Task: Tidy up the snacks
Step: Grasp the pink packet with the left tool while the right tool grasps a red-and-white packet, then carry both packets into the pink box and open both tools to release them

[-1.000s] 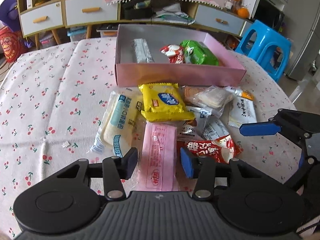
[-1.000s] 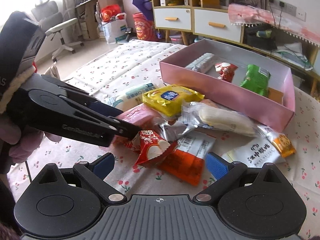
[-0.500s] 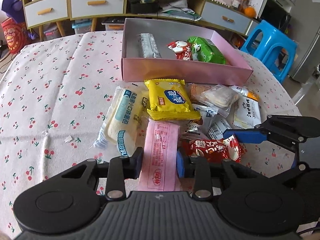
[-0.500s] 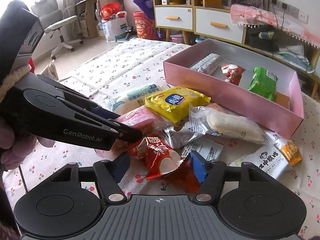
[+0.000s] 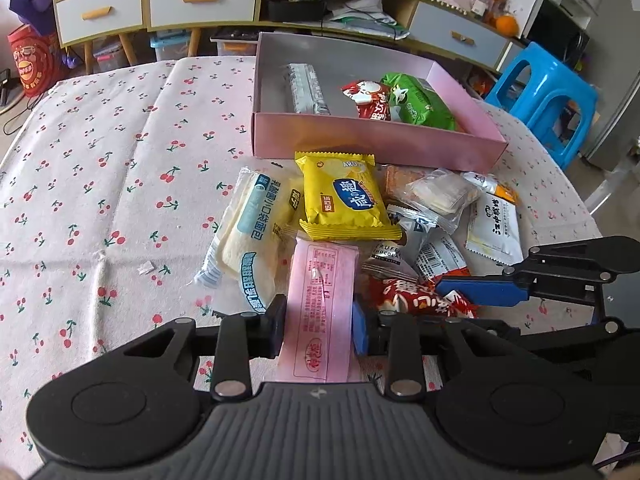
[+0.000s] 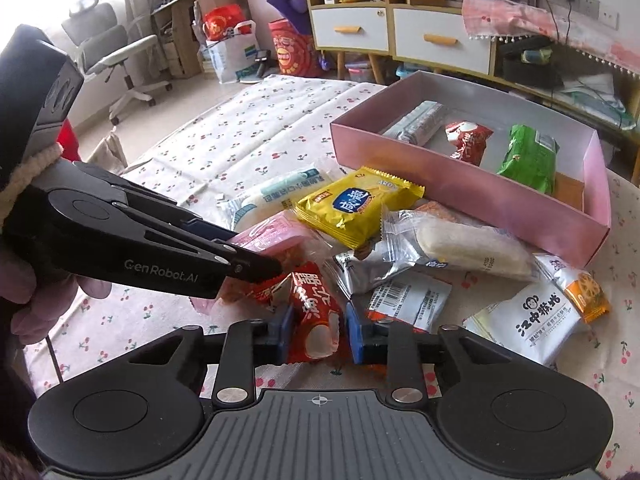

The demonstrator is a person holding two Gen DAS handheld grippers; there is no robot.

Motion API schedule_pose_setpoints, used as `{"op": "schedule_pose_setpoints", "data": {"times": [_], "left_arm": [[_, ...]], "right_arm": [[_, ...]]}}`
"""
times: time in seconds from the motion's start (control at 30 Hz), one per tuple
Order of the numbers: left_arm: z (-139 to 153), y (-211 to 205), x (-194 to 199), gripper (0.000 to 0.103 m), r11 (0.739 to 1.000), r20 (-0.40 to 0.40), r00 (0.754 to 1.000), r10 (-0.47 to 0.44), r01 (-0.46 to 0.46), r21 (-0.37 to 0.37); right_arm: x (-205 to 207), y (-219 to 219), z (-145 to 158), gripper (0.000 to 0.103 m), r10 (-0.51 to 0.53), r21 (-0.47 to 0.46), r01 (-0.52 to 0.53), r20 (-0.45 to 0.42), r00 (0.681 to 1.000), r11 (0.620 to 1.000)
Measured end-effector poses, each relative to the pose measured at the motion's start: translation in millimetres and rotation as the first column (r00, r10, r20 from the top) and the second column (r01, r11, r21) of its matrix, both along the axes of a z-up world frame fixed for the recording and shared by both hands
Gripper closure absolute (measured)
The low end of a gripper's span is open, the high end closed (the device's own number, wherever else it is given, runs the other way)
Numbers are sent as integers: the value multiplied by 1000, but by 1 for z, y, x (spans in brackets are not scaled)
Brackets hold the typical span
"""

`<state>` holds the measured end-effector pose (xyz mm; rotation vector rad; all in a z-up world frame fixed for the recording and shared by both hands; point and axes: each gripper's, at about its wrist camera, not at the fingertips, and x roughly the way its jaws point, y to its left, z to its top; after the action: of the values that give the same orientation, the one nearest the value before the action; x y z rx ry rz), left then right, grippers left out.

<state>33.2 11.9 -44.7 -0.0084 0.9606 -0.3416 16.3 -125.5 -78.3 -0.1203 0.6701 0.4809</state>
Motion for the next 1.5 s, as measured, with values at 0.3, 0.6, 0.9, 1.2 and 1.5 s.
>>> {"op": "schedule_pose_setpoints", "data": {"times": [0.3, 0.6, 0.9, 1.2, 1.5], "left_arm": [[15, 9, -5, 73, 999, 15, 1000, 24, -23, -24], [34, 9, -2, 73, 996, 60, 997, 54, -50, -71], [49, -20, 39, 73, 993, 74, 994, 75, -67, -102], [48, -65, 111, 73, 989, 87, 995, 57, -44, -144], [31, -82, 158, 73, 986, 98, 992, 84, -68, -151]], "right_arm": [[-5, -17, 20, 75, -50, 66, 49, 17, 999, 997], [6, -40, 42, 76, -163, 147, 154, 51, 985, 977], [53, -87, 69, 75, -331, 265, 317, 9, 944, 911], [117, -133, 68, 75, -467, 332, 446, -18, 884, 831], [158, -162, 47, 75, -475, 409, 445, -30, 879, 797]]}}
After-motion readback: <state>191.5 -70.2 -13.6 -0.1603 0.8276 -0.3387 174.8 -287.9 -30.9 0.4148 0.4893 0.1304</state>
